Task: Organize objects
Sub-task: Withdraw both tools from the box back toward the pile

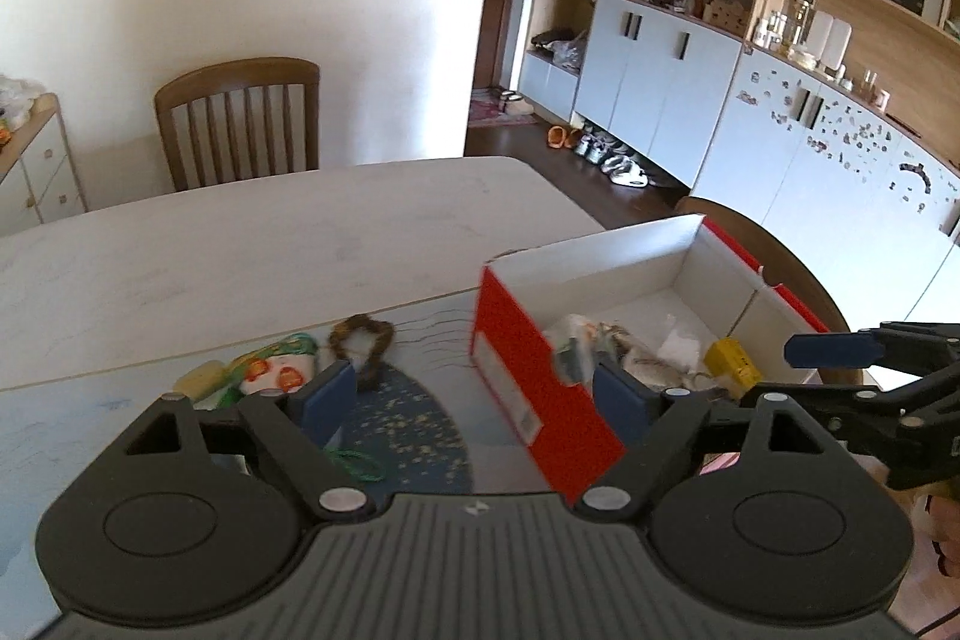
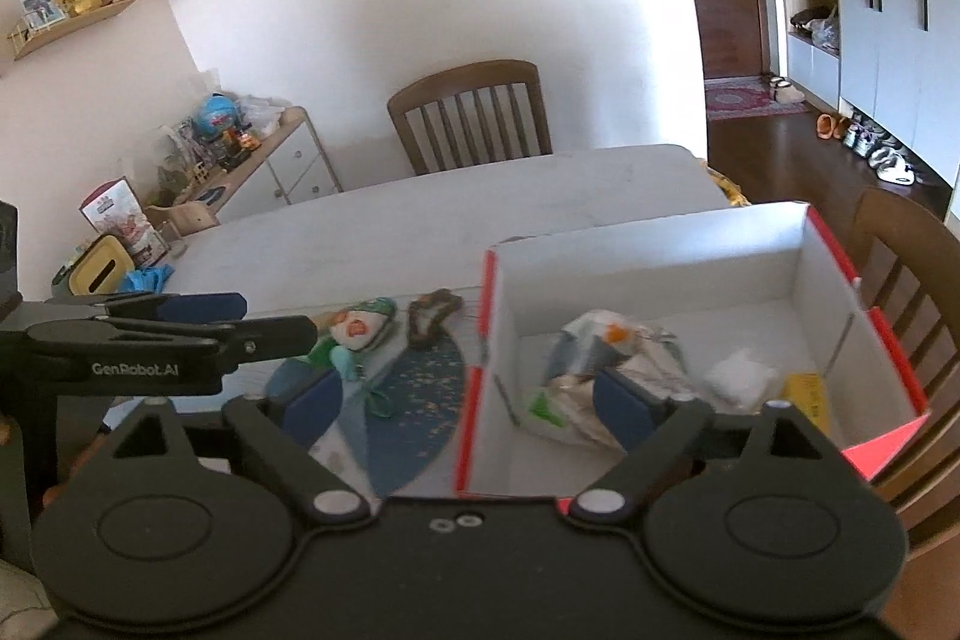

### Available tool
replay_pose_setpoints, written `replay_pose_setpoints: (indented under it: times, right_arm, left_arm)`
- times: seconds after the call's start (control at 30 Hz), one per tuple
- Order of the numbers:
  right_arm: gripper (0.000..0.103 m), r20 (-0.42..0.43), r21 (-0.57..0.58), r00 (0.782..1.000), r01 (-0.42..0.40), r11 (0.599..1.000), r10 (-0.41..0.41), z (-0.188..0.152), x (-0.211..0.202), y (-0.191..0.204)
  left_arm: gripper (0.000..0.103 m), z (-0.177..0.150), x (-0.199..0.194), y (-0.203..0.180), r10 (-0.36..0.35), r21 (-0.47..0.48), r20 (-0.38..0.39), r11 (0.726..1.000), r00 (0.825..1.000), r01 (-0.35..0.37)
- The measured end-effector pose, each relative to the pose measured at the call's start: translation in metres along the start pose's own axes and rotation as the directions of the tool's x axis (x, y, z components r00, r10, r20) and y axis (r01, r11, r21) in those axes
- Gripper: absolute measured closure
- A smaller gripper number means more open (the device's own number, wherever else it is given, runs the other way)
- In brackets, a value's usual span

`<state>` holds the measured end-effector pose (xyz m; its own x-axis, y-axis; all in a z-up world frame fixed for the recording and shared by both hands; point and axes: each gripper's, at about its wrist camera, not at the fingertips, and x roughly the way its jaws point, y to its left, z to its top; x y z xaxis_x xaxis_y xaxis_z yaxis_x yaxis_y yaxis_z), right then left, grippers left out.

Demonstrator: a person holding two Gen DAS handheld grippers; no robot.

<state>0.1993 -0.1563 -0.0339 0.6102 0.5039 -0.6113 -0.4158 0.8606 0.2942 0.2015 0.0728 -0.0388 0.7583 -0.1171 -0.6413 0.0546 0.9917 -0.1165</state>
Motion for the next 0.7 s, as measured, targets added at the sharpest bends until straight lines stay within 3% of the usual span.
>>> replay_pose_setpoints:
  times: [0.2, 0.27, 0.7]
  right_arm:
    - [0.002, 0.011, 0.005, 1.0, -0.004, 1.0, 0.004, -0.002, 0.01, 0.026]
    - [0.002, 0.009, 0.004, 1.0, -0.007, 1.0, 0.007, -0.003, 0.014, 0.034]
    - [0.003, -0.021, -0.016, 1.0, 0.012, 1.0, -0.013, -0.003, 0.048, 0.082]
  left_arm:
    - [0.011, -0.008, -0.01, 0.029, 0.009, -0.013, 0.004, 1.0, 1.0, -0.009]
    - [0.0, -0.011, -0.012, 0.04, 0.01, -0.016, 0.007, 1.0, 1.0, -0.01]
    - [0.0, -0.028, -0.014, 0.097, 0.018, -0.045, 0.025, 0.999, 1.0, -0.017]
